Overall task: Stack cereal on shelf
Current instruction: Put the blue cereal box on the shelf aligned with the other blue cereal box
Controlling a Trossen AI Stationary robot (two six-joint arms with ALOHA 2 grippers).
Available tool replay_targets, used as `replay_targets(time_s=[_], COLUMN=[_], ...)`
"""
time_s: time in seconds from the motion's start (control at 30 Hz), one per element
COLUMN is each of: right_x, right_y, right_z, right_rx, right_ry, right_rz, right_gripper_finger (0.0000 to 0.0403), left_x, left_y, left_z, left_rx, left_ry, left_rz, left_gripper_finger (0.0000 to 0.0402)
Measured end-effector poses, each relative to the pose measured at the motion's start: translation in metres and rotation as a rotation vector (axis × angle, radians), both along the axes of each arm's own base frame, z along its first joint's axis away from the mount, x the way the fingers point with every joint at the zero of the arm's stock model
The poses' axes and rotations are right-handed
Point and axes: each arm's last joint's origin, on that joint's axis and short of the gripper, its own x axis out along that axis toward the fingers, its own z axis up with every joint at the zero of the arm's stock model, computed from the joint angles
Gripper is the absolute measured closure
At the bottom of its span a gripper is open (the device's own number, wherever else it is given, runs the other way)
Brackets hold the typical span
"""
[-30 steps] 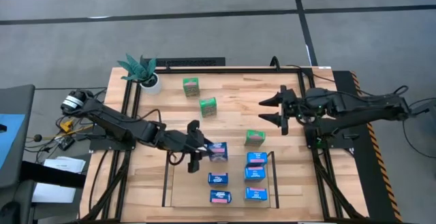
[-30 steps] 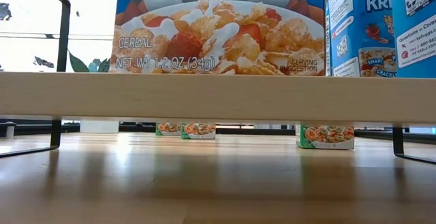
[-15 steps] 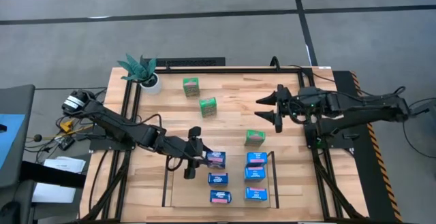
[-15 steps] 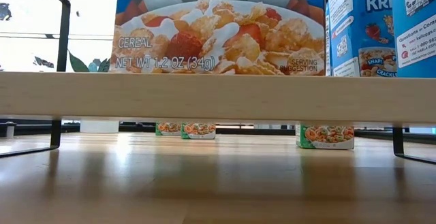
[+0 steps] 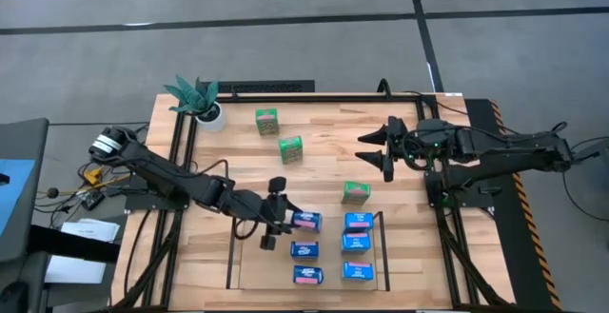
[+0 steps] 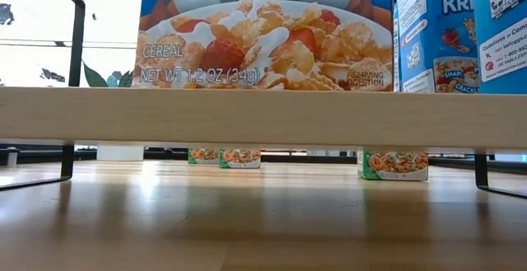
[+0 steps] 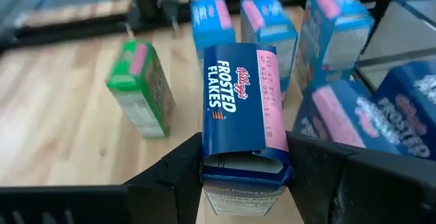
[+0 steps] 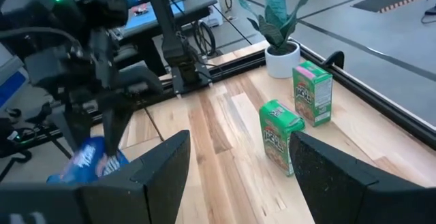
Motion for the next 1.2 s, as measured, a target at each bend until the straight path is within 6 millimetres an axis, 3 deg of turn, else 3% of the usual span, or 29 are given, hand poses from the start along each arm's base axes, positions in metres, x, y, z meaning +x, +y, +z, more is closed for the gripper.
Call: replay_targets(time_s=[0.4,1.2], right_x=[0.001,0.001], right_y=[0.002,0.002], right_z=[0.003,0.003], right_rx=[0.005,0.005], right_ry=[-0.032,-0.035], right_rz=[0.013,0.013], right_gripper_finger=[0.0127,0.0127], left_x=[0.005,0.003], left_y=[-0.004,-0.002], left_z=[-0.019,-0.021], left_rx=[-0.071,-0.017], left_ry=[0.098,0.112], left_rz=[0.024,0.061], left_gripper_finger=[0.024,0.0239])
